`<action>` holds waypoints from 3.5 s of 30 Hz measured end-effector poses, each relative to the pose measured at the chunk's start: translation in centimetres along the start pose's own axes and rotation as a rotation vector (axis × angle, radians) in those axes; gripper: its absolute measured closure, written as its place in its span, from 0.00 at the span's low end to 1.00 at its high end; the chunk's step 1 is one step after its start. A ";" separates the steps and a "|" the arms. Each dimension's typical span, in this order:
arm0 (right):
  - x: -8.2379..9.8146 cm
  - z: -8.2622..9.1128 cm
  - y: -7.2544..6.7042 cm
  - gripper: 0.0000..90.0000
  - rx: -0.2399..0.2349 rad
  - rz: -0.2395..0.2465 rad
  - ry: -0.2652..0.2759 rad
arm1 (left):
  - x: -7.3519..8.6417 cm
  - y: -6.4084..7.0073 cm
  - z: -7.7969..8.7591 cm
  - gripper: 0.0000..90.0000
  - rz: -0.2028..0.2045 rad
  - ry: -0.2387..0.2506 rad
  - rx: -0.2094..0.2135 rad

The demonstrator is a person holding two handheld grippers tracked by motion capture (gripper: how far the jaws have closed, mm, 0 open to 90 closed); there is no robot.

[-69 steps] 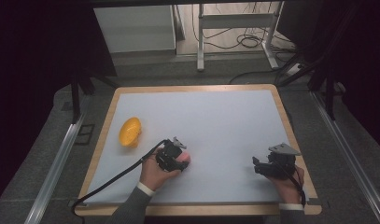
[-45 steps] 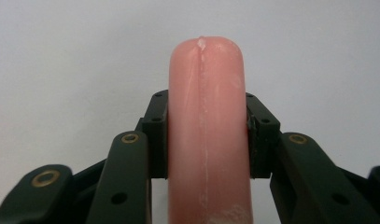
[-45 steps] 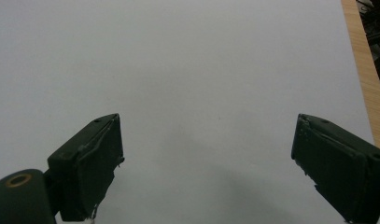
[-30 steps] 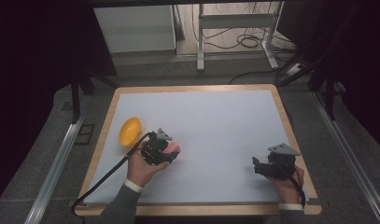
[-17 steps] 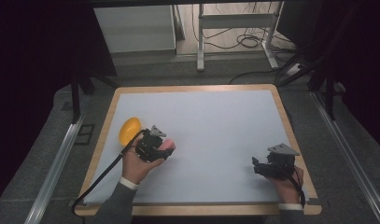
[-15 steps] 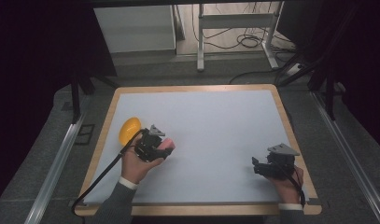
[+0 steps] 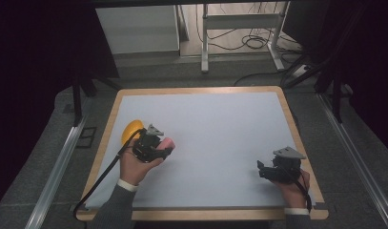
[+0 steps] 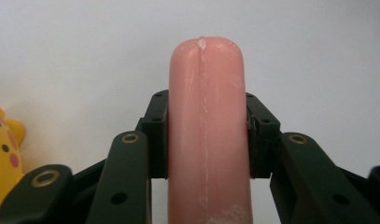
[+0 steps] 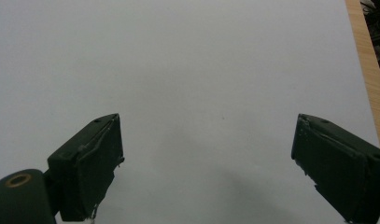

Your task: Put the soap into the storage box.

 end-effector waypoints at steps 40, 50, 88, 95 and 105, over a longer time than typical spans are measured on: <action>0.2 -0.1 0.1 0.10 0.006 -0.002 -0.010 | -1.4 -2.8 1.8 0.67 0.008 0.028 -0.059; 0.3 -0.1 0.2 0.10 0.013 -0.010 -0.017 | -1.7 -3.6 2.2 0.67 0.015 0.033 -0.072; 0.3 -0.1 0.2 0.10 0.012 -0.007 -0.016 | -2.2 -7.5 3.0 0.67 0.069 0.032 -0.140; 0.3 -0.1 0.2 0.10 0.012 -0.006 -0.017 | -2.2 -8.1 3.1 0.67 0.075 0.028 -0.151; 0.3 -0.2 0.2 0.10 0.011 -0.006 -0.019 | -2.2 -8.8 3.4 0.67 0.081 0.029 -0.164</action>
Point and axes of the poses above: each handheld gripper's, and its own axes: z roughly backward along the jaws, x roughly out of its underside, y roughly to its right, the point moved 8 cm from there along -z, roughly forward along the jaws, and after that the axes turned 13 degrees about y, right-handed, at the moved point
